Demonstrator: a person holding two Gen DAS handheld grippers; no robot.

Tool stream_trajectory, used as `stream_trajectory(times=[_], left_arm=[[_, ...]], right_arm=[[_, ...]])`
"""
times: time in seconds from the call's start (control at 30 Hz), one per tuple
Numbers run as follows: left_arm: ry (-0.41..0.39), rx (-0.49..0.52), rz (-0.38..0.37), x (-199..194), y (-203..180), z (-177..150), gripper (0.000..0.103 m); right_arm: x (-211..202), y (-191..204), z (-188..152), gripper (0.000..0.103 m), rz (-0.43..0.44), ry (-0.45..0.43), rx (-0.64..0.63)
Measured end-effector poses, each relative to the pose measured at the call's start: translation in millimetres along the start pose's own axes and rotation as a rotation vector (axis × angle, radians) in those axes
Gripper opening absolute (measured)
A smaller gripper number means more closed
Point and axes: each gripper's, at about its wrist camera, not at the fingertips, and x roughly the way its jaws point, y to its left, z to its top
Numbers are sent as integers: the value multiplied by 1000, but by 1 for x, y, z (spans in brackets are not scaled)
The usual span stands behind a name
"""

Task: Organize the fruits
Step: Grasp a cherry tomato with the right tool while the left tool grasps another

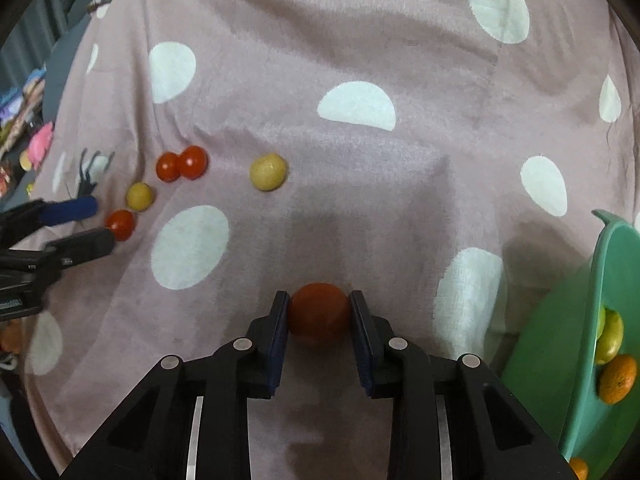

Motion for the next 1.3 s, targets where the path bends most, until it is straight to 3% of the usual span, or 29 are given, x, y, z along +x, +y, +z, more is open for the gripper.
stream_trajectory(times=[0.23, 0.43, 0.5, 0.6, 0.77, 0.93, 1.1, 1.3], left_arm=[[48, 48, 57, 17, -7, 5, 60], [10, 52, -93, -3, -16, 3, 56], [-3, 59, -33, -3, -16, 4, 57], [71, 46, 31, 16, -11, 4, 55], [109, 36, 57, 33, -12, 6, 38], [99, 15, 62, 30, -6, 6, 22], [92, -6, 36, 16, 5, -5, 23], [72, -6, 19, -8, -8, -15, 23]], right_arm=[[-18, -4, -1, 31, 80, -61, 41], [-25, -9, -3, 31, 107, -79, 52], [-21, -10, -2, 31, 115, -85, 61], [-20, -9, -3, 31, 119, -88, 69], [-18, -9, -2, 31, 122, -87, 66], [-18, -9, -3, 31, 122, -84, 67], [-20, -8, -6, 31, 128, -87, 71], [-29, -2, -15, 31, 140, -87, 73]])
